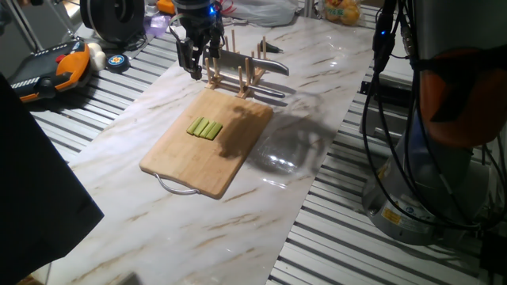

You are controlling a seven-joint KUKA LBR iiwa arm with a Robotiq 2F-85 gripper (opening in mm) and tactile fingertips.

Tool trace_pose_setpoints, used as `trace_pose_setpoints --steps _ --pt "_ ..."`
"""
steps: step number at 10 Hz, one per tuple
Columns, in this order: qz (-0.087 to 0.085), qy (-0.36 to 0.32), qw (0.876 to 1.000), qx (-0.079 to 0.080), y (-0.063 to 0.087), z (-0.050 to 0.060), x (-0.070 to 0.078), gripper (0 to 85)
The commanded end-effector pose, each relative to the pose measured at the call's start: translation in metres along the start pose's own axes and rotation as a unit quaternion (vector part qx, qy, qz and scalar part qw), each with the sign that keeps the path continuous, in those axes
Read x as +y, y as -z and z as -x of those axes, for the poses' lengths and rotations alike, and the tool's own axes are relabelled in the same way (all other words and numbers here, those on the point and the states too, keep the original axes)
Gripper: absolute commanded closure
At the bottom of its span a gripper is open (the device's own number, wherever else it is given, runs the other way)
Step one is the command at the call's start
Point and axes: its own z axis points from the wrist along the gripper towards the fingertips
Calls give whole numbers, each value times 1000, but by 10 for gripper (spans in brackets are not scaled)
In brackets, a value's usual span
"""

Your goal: Cut the cucumber into segments

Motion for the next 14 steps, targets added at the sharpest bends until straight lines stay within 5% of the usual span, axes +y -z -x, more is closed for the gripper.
trace_pose_setpoints --steps 1,2,10,14 --pt "0 0 1000 0 0 0 0 10" --pt "-70 -6 997 43 0 0 0 0" --pt "-73 3 997 36 1 2 -3 0" --pt "-69 14 997 43 10 17 -27 0"
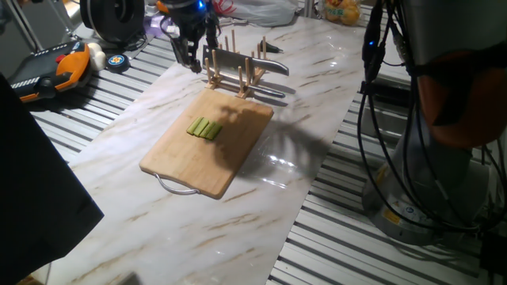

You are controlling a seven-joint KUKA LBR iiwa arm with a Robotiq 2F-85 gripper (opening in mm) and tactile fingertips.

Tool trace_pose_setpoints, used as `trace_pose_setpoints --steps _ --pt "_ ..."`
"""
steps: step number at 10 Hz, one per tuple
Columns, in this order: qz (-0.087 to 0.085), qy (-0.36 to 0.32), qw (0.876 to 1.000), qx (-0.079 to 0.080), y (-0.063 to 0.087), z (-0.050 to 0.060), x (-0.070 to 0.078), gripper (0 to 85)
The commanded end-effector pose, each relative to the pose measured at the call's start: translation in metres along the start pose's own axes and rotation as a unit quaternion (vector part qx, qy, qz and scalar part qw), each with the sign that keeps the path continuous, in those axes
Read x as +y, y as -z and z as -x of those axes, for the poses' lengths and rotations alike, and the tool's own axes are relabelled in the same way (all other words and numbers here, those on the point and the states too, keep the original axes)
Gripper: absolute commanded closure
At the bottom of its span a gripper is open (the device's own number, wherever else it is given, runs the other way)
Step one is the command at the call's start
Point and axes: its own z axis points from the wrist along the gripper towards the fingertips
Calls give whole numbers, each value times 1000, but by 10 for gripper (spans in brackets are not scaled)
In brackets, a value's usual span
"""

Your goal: Cut the cucumber into segments

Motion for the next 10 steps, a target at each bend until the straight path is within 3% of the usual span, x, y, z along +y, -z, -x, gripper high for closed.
trace_pose_setpoints --steps 1,4,6,10 --pt "1 2 1000 0 -1 2 -5 0" --pt "1 12 1000 0 -15 10 -27 0" --pt "4 17 1000 -2 -32 13 -44 0" --pt "4 17 1000 -7 -53 14 -61 0"
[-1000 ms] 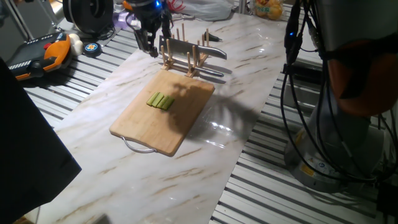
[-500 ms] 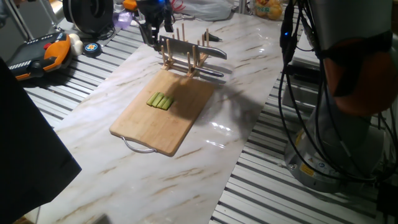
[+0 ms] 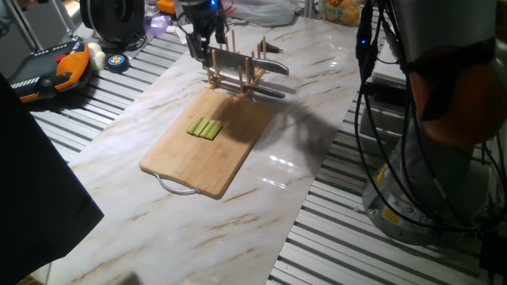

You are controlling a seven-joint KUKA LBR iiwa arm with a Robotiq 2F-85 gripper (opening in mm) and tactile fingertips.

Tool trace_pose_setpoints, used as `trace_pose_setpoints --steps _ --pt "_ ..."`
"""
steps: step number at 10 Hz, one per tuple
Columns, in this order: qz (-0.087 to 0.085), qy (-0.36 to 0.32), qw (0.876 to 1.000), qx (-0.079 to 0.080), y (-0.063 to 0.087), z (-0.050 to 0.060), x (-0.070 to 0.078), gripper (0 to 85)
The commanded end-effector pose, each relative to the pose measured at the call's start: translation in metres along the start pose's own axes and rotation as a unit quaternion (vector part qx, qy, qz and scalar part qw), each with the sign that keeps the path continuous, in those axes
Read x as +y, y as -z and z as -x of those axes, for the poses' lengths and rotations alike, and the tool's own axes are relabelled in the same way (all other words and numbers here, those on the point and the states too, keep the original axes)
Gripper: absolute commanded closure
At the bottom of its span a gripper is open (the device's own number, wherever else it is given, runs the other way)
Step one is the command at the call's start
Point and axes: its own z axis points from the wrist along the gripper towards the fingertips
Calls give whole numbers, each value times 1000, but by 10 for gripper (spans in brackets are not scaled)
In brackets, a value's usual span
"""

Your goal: Cut the cucumber into segments

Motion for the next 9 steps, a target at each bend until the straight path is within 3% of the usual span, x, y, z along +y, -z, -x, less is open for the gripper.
trace_pose_setpoints --steps 1,3,5,9 --pt "1 2 1000 -1 -7 0 -9 0" --pt "6 8 1000 -5 -31 -2 -32 0" --pt "-1 10 1000 -17 -49 -5 -54 0" --pt "2 14 1000 -21 -62 -7 -81 0"
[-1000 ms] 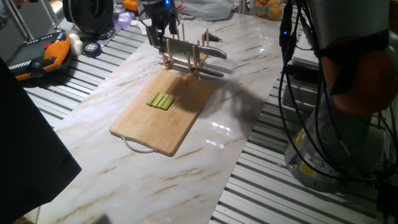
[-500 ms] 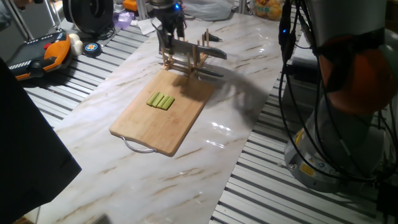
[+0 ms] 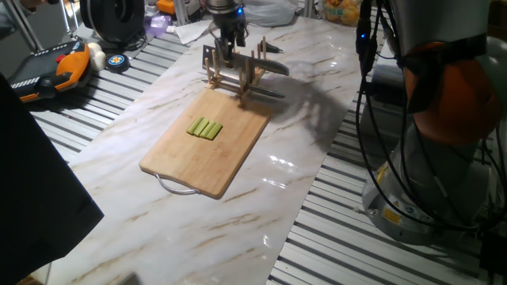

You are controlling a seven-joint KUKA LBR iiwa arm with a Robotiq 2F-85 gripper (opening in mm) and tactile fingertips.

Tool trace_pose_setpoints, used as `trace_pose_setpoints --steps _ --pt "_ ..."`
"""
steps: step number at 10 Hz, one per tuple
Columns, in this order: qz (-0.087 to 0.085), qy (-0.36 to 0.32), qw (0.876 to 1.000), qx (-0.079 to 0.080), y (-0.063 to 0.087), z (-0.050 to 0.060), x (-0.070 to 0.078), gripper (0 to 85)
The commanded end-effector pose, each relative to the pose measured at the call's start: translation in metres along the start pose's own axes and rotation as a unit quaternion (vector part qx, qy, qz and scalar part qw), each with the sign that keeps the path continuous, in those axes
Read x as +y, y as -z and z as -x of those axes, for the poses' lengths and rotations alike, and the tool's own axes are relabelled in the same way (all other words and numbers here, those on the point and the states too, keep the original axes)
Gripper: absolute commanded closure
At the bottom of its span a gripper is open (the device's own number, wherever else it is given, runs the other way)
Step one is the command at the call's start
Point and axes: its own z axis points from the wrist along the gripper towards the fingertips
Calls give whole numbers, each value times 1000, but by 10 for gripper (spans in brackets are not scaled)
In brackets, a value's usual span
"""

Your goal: Cut the cucumber into segments

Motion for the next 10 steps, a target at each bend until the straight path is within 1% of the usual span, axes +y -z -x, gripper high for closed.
trace_pose_setpoints --steps 1,3,4,5,8,9,10 --pt "1 1 1000 -1 -1 1 -4 0" --pt "10 4 1000 -3 -6 8 -15 0" --pt "10 5 1000 -5 -9 13 -18 0" --pt "15 5 1000 -5 -13 18 -21 0" --pt "25 7 1000 -4 -18 23 -32 0" --pt "29 5 1000 -4 -20 25 -32 0" --pt "37 4 999 -3 -23 26 -33 0"
